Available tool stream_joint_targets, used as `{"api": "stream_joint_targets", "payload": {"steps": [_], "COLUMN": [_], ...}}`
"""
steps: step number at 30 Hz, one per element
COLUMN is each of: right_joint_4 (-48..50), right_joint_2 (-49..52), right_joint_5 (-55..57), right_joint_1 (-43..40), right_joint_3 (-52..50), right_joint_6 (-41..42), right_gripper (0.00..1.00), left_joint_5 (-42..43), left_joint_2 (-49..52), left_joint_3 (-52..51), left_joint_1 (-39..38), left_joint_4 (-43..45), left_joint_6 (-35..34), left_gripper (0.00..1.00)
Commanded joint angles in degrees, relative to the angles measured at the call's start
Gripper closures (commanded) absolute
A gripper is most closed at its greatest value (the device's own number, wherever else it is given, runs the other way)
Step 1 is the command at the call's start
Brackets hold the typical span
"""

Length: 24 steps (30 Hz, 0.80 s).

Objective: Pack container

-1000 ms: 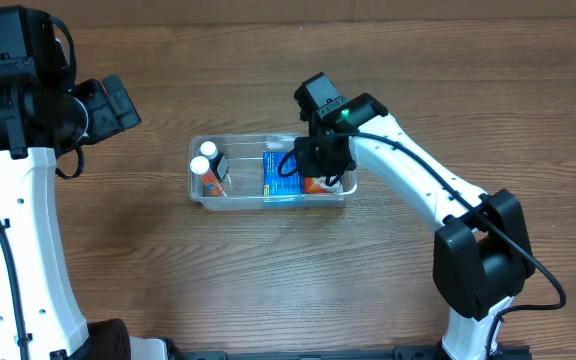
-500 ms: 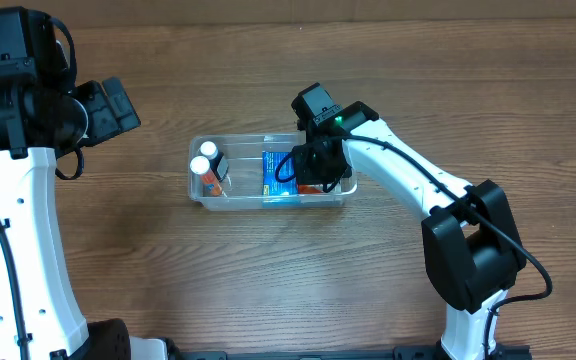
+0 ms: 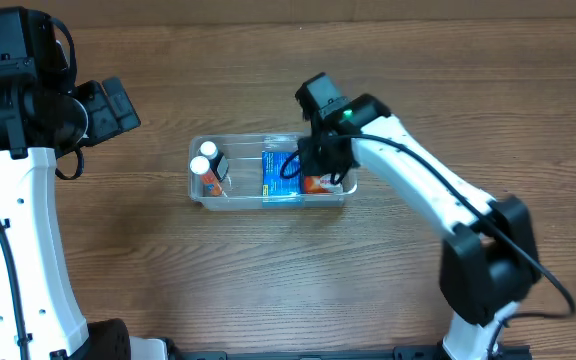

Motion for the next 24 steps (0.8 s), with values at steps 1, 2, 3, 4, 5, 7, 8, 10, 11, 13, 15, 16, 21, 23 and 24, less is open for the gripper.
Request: {"api": "stream_joint_targets", "payload": {"steps": [1,2,3,4,5,7,8,10,11,13,15,16,21,23,24], "right_joint_4": [1.84,2.67,3.5,4.59,5.55,7.23,7.74,8.5,9.07,10.34,11.28,11.19,6.25,4.39,3.39], "right_joint_2": [-10.64,-11.76,-12.61,-13.44,-13.88,-14.32,-14.4,-14.38,-14.38,-14.38,-14.38,-14.4,-14.51,-14.69,-14.91], "right_joint_5": [10.16,11.17,11.91,12.44,12.41,12.41,12.44,12.44,12.44,12.37,11.43,10.49,8.28,8.26,8.26], "right_joint_1": [-0.87,-1.25,-1.75,-2.4,-2.99,-4.22,-4.87,-6.36,-7.26,-9.42,-12.02,-13.29,-17.44,-17.97,-18.12], "right_joint_3": [6.1,6.1,6.1,6.1,6.1,6.1,6.1,6.1,6.1,6.1,6.1,6.1,6.1,6.1,6.1], "right_joint_6": [-0.2,-0.22,-0.22,-0.22,-0.22,-0.22,-0.22,-0.44,-0.44,-0.37,-0.39,-0.39,-0.42,-0.39,-0.37], "right_gripper": [0.49,0.39,0.27,0.09,0.0,0.0,0.0,0.0,0.0,0.0,0.0,0.0,0.0,0.0,0.0], "left_joint_5": [-0.98,-1.01,-1.09,-1.22,-1.25,-1.75,-2.08,-1.51,-0.46,3.91,9.05,10.78,12.68,15.19,15.76], "left_joint_2": [-0.13,-0.13,-0.13,-0.13,-0.13,-0.13,-0.13,-0.13,-0.13,-0.11,0.39,0.76,2.29,2.36,2.34], "left_joint_3": [0.13,0.13,0.13,0.13,0.13,0.13,0.13,0.13,0.13,0.13,0.13,0.13,0.13,0.13,0.13], "left_joint_1": [0.24,0.24,0.24,0.24,0.24,0.24,0.24,0.24,0.24,0.24,0.22,0.22,0.2,0.2,0.2], "left_joint_4": [0.11,0.13,0.15,0.15,0.13,0.11,0.11,0.17,0.76,3.58,6.16,6.8,6.01,5.68,5.7], "left_joint_6": [1.36,1.38,1.36,1.38,1.38,1.36,1.33,0.92,1.07,7.15,13.86,14.88,18.75,20.98,21.07], "left_gripper": [0.0,0.0,0.0,0.0,0.0,0.0,0.0,0.0,0.0,0.0,0.0,0.0,0.0,0.0,0.0]}}
